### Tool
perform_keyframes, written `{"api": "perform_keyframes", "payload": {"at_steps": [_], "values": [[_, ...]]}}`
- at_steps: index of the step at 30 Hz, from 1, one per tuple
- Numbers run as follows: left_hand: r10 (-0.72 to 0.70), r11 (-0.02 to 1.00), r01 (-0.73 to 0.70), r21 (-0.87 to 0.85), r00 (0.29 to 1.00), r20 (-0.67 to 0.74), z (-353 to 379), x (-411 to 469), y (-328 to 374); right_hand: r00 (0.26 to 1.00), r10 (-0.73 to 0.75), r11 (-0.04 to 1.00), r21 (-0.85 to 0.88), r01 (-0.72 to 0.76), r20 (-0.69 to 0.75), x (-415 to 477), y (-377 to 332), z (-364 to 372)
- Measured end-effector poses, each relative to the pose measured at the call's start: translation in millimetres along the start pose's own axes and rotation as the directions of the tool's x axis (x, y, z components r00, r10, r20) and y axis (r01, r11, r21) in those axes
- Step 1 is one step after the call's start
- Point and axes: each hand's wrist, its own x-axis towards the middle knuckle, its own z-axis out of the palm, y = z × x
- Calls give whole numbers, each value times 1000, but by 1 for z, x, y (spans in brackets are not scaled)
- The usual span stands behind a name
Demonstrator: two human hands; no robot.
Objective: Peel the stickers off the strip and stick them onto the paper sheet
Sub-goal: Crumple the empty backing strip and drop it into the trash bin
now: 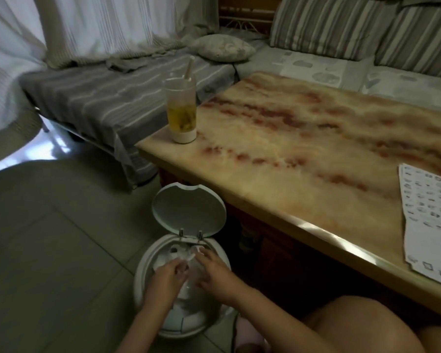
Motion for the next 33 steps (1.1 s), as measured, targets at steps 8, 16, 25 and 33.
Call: {"api": "perform_keyframes", "payload": {"at_steps": [8, 16, 25, 33], "values": [[-69, 977, 44, 208, 991, 117, 6, 8, -2, 997, 64, 997, -51, -66, -39, -7, 6, 7], [102, 981, -107, 162, 994, 38, -28, 7, 6, 985, 65, 998, 18, -63, -160, -11, 18, -16], [127, 980, -112, -162, 988, 87, -32, 0, 6, 983, 66, 994, 101, -49, -173, -31, 23, -10], [122, 991, -119, -54, 991, 49, 5, -8, 9, 976, 100, 979, 192, -62, -194, -46, 26, -23]]}}
